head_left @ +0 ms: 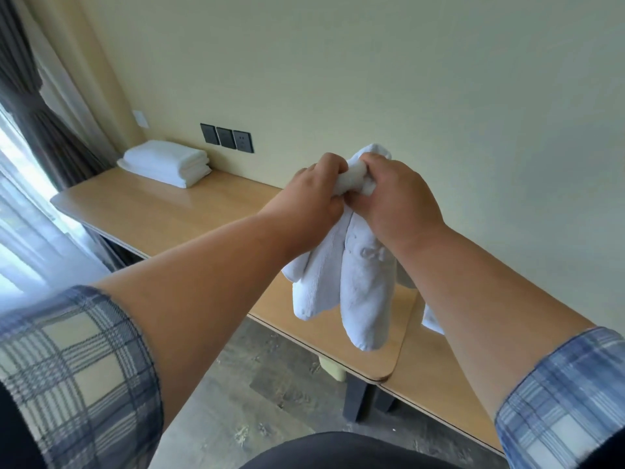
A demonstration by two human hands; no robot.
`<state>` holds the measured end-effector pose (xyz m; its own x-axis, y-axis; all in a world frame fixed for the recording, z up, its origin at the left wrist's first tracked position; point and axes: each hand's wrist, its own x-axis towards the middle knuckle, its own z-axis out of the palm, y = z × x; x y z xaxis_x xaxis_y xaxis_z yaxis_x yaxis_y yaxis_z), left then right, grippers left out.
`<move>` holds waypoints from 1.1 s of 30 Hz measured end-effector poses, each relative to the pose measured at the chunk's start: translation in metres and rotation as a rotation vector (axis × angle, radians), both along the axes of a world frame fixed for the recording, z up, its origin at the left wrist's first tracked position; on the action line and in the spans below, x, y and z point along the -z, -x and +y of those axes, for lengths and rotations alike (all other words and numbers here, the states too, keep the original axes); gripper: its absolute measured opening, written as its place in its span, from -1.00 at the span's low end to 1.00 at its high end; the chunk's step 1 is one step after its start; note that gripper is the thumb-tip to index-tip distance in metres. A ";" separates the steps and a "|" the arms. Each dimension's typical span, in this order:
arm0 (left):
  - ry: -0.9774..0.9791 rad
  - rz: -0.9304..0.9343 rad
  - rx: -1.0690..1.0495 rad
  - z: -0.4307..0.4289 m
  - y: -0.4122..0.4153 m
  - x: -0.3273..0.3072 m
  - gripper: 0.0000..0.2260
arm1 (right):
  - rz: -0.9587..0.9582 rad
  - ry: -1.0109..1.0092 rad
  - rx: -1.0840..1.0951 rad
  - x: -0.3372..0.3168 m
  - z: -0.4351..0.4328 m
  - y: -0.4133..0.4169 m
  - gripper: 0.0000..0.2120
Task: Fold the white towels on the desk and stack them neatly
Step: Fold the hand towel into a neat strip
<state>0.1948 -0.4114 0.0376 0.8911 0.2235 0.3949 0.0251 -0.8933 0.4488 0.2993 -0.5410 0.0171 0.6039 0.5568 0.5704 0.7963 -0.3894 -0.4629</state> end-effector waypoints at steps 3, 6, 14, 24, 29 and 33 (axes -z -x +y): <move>0.036 -0.007 -0.035 0.033 0.011 0.008 -0.70 | 0.006 0.022 -0.027 0.005 0.035 0.010 -0.82; 0.043 -0.006 -0.069 0.067 0.016 0.019 -0.70 | 0.019 0.044 -0.063 0.014 0.071 0.013 -0.80; 0.063 0.042 -0.162 0.184 0.001 0.040 -0.72 | 0.061 0.038 -0.118 0.044 0.199 -0.010 -0.77; 0.271 0.056 -0.353 0.338 0.001 0.061 -0.71 | 0.194 0.161 -0.214 0.051 0.370 -0.021 -0.74; 0.399 0.036 -0.358 0.415 0.001 0.098 -0.73 | 0.267 0.214 -0.150 0.083 0.450 -0.017 -0.72; 0.366 0.083 -0.268 0.490 -0.007 0.124 -0.74 | 0.336 0.240 -0.066 0.104 0.510 -0.016 -0.75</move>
<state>0.2018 0.0784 -0.0863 0.8079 0.5622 0.1765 0.2831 -0.6330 0.7205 0.3155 -0.0308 -0.0869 0.6926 0.6939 0.1971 0.6434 -0.4706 -0.6038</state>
